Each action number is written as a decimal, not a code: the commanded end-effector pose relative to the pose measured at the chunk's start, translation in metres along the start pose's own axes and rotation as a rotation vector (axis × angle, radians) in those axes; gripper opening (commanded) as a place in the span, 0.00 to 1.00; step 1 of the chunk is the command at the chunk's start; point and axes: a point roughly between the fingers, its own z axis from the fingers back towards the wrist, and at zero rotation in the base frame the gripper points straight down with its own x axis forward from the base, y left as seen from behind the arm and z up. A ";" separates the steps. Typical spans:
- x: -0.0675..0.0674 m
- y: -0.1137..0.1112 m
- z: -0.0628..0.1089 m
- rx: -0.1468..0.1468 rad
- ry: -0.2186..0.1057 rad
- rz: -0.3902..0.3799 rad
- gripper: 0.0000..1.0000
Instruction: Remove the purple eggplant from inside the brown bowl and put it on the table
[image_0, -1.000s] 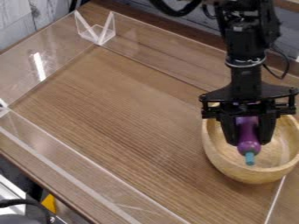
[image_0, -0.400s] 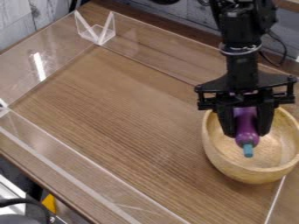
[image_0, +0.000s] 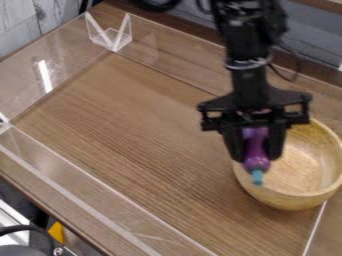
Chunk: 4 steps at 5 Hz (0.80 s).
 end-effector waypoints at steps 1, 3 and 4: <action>0.001 0.022 0.016 -0.023 -0.047 -0.031 0.00; 0.001 0.071 0.017 0.007 -0.095 -0.090 0.00; 0.001 0.081 0.012 0.012 -0.113 -0.121 0.00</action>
